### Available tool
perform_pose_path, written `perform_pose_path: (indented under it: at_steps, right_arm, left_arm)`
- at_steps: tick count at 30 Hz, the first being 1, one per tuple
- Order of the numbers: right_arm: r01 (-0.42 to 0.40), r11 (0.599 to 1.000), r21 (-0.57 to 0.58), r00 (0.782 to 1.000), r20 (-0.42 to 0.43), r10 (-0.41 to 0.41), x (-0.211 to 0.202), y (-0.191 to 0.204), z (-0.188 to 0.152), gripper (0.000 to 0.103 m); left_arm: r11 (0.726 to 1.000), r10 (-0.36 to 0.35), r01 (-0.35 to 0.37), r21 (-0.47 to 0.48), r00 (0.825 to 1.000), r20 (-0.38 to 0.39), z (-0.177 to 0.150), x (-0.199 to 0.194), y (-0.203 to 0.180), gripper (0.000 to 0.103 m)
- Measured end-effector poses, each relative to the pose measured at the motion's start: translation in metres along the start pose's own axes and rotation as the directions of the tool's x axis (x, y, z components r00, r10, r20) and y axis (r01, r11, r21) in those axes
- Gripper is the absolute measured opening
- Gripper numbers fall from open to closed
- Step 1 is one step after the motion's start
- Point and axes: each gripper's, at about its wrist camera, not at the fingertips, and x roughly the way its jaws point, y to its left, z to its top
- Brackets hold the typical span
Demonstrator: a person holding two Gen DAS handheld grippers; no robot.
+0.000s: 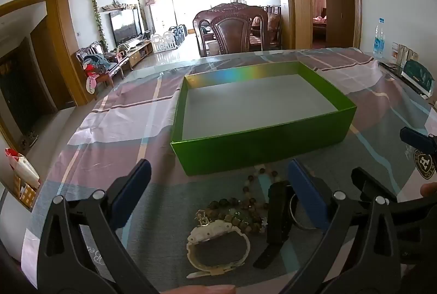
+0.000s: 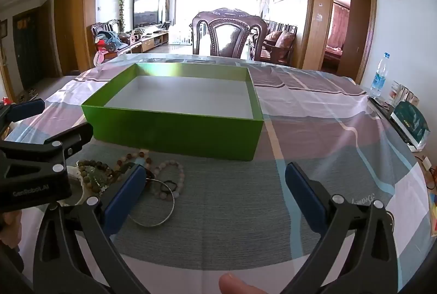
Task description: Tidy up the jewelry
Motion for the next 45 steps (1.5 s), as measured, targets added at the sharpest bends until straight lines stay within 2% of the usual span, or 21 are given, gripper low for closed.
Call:
perform_pose_path:
  at_steps: [6,16,45]
  right_arm:
    - [0.038,0.999,0.022,0.999,0.001,-0.038,0.001,-0.007,0.001,0.1]
    - [0.023,0.998,0.051,0.999,0.03,-0.025,-0.006,-0.012,0.004,0.1]
    - [0.024,0.998,0.05,0.999,0.031,-0.026,-0.007,-0.012,0.004,0.1]
  left_arm:
    - [1.0,0.0,0.0,0.0,1.0,-0.004,0.0,0.0,-0.001,0.099]
    - [1.0,-0.01,0.01,0.002,1.0,0.002,-0.003,0.001,0.0,0.099]
    - [1.0,-0.006,0.006,-0.005,1.0,0.0,-0.004,0.0,-0.002,0.099]
